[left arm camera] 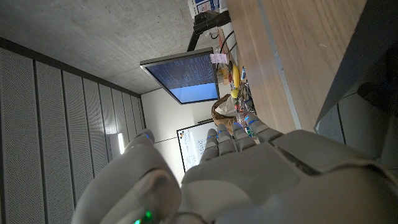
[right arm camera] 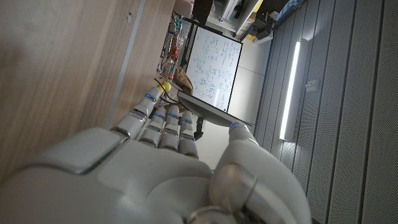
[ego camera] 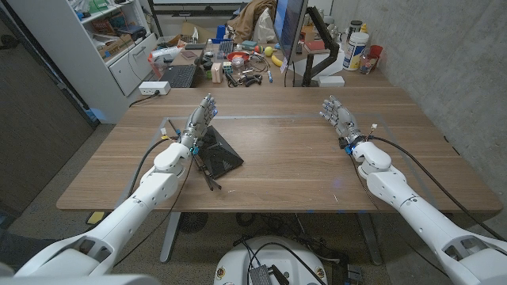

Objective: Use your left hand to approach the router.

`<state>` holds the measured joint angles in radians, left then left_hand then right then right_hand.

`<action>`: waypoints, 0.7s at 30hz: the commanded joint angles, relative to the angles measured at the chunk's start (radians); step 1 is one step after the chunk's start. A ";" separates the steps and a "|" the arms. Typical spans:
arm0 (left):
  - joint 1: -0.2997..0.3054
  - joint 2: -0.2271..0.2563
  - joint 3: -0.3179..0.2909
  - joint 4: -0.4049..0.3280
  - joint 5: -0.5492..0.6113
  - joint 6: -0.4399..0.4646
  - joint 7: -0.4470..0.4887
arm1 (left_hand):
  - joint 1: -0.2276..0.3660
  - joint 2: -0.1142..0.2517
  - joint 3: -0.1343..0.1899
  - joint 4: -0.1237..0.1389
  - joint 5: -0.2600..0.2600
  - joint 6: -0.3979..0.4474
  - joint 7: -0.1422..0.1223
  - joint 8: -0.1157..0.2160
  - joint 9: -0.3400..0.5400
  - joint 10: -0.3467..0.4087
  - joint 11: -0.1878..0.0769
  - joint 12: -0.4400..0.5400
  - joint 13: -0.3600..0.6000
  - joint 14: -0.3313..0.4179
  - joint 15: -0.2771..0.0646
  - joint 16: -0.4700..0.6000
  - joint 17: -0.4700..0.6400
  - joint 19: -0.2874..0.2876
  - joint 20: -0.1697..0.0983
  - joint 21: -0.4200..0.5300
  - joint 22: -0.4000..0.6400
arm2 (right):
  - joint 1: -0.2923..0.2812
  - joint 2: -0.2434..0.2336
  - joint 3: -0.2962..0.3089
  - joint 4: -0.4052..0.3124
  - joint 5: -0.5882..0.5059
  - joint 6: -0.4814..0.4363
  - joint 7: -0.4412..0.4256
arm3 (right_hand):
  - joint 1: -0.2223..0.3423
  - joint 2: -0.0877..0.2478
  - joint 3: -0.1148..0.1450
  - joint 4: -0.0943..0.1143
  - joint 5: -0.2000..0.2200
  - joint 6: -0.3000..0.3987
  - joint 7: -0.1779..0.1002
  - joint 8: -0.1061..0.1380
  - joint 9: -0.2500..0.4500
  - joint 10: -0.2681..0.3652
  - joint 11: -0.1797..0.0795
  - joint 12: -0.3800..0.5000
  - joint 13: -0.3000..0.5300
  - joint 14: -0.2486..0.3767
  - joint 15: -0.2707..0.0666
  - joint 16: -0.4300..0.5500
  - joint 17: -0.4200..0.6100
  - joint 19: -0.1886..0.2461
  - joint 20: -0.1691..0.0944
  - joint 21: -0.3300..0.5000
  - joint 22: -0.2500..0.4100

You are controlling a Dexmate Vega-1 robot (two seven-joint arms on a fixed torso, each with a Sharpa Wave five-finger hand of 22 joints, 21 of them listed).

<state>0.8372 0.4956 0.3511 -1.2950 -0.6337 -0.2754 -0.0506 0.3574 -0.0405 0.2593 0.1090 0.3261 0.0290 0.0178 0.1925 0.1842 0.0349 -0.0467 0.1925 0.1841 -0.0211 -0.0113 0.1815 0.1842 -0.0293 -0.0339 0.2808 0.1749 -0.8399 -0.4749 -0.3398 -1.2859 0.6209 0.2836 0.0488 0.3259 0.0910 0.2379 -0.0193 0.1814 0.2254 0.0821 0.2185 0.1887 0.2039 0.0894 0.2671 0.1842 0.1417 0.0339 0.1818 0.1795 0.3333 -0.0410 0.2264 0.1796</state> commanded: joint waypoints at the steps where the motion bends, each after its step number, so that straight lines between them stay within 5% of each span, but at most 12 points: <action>1: 0.007 -0.040 -0.066 0.003 0.050 0.051 -0.053 | 0.010 0.004 0.005 0.000 0.007 0.005 0.001 0.004 0.001 -0.007 -0.006 0.005 0.005 -0.007 -0.005 0.006 0.002 -0.010 -0.029 0.000 0.002 | -0.013 0.089 0.089 0.011 -0.090 -0.041 0.050 | 0.008 0.001 0.005 -0.001 0.004 0.010 0.000 0.006 0.002 0.009 0.002 0.005 0.002 0.008 -0.001 0.006 0.004 0.007 -0.012 0.003 0.002; 21: 0.041 -0.065 -0.132 -0.043 0.112 0.052 -0.084 | 0.013 0.008 0.003 -0.001 0.008 0.003 0.000 0.003 0.001 -0.012 -0.002 0.004 0.005 -0.013 -0.003 0.005 0.002 -0.023 -0.022 -0.012 0.003 | -0.029 0.184 0.193 0.003 -0.193 -0.071 0.108 | 0.005 0.002 0.005 -0.002 0.003 0.012 -0.007 0.002 0.003 0.011 0.003 0.001 0.003 0.007 0.002 0.006 0.005 0.001 -0.004 -0.004 0.002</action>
<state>0.8536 0.4408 0.2542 -1.3075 -0.5542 -0.2226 -0.1194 0.3613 -0.0365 0.2593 0.1090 0.3260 0.0289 0.0178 0.1925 0.1840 0.0294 -0.0519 0.1924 0.1840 -0.0262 -0.0164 0.1814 0.1840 -0.0440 -0.0377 0.2697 0.1747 -0.8600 -0.3457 -0.2016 -1.2784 0.4788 0.2288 0.1278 0.3259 0.0910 0.2378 -0.0193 0.1813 0.2306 0.0768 0.2184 0.1885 0.2059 0.0915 0.2671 0.1841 0.1415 0.0337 0.1817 0.1793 0.3332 -0.0410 0.2263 0.1794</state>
